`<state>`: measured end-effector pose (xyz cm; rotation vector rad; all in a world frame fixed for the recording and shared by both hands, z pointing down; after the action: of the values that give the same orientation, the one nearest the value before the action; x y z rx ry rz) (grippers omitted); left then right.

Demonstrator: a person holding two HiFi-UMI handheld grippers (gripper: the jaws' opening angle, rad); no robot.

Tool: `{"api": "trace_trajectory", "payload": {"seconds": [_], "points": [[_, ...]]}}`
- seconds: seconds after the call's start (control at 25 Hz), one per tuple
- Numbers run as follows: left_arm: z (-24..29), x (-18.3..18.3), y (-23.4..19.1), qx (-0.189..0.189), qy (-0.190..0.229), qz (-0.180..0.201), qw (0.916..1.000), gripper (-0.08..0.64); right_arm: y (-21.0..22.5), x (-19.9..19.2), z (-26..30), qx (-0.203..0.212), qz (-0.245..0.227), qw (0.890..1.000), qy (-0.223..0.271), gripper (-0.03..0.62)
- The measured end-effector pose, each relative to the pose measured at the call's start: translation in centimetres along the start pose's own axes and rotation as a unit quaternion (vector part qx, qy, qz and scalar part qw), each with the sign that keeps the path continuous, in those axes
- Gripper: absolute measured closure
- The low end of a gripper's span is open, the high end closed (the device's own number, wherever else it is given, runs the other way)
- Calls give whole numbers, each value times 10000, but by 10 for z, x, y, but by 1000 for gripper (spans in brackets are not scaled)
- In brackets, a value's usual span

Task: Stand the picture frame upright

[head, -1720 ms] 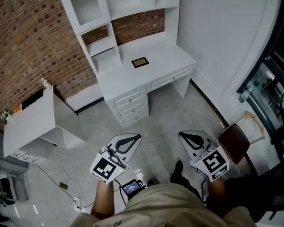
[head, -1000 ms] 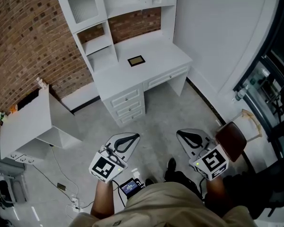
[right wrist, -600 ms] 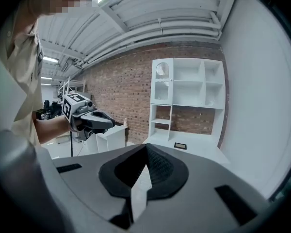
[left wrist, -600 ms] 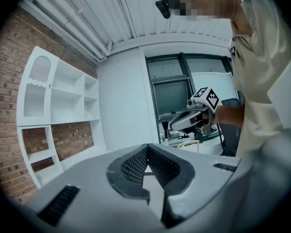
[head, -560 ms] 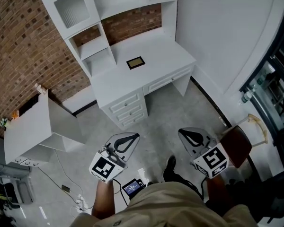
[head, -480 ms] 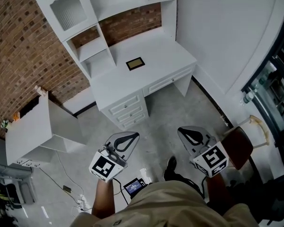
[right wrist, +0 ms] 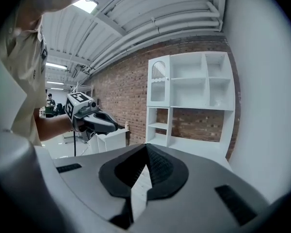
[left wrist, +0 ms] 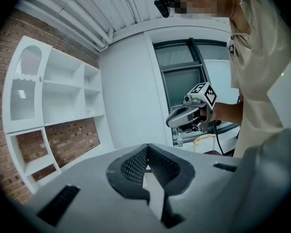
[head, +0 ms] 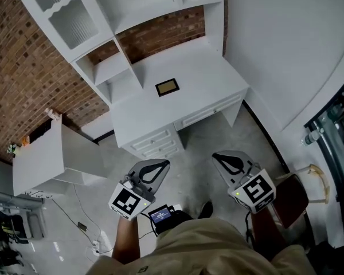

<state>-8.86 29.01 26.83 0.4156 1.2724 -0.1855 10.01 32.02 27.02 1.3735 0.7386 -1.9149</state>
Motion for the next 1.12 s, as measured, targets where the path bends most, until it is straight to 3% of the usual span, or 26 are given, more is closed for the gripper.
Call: {"api": "trace_trajectory", "payload": {"seconds": [0.4, 0.72, 0.88, 1.12], "points": [[62, -18, -76, -77, -60, -181, 9998, 552, 69, -4, 59, 19, 241, 9995, -222, 589], [101, -34, -186, -185, 218, -336, 9990, 552, 127, 19, 147, -199, 147, 9986, -474, 589], [115, -45, -241, -300, 296, -238, 9988, 552, 150, 40, 197, -303, 65, 9985, -441, 589], [126, -56, -301, -231, 355, -450, 9981, 552, 175, 48, 256, -198, 71, 9979, -619, 589]]}}
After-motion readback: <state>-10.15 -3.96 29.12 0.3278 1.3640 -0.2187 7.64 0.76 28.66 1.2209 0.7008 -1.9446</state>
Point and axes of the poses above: the fingertips, and each gripper's own axes: z forward along the fingers, y to its right, x out of its top, the point moved 5 cm from there along -z, backward along the fingers
